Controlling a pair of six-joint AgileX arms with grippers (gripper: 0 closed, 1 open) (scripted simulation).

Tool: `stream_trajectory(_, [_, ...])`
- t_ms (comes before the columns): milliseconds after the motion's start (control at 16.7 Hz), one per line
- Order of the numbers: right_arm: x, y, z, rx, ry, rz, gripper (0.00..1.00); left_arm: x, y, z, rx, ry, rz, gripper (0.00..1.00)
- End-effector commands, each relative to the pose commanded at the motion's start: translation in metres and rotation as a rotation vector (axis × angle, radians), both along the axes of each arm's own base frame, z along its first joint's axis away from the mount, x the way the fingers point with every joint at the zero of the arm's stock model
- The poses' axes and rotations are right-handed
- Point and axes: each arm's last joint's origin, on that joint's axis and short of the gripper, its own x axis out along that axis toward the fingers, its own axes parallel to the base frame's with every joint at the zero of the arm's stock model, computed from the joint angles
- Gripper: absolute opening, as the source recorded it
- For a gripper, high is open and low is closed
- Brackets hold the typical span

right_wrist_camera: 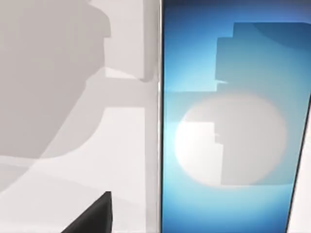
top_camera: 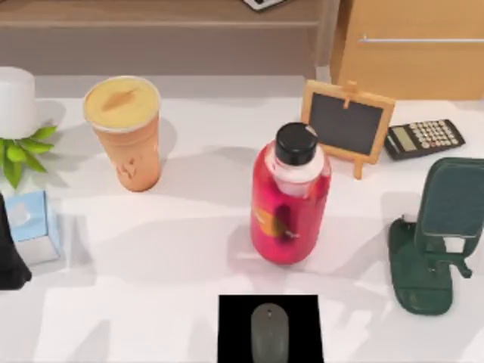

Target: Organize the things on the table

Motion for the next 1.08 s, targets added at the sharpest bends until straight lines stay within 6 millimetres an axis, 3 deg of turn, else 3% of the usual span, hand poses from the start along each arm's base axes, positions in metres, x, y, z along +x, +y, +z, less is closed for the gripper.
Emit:
stream_trajectory(420, [0.0, 0.0, -0.059, -0.001, -0.001, 0.0, 1.0, 0.0, 0.0, 0.0, 0.0, 0.0, 0.0, 1.0])
stream_trajectory(720, [0.0, 0.0, -0.065, 0.0, 0.0, 0.0, 1.0, 0.0, 0.0, 0.0, 0.0, 0.0, 0.0, 1.0])
stream_trajectory(1080, [0.0, 0.0, -0.065, 0.0, 0.0, 0.0, 0.55, 0.0, 0.0, 0.0, 0.0, 0.0, 0.0, 1.0])
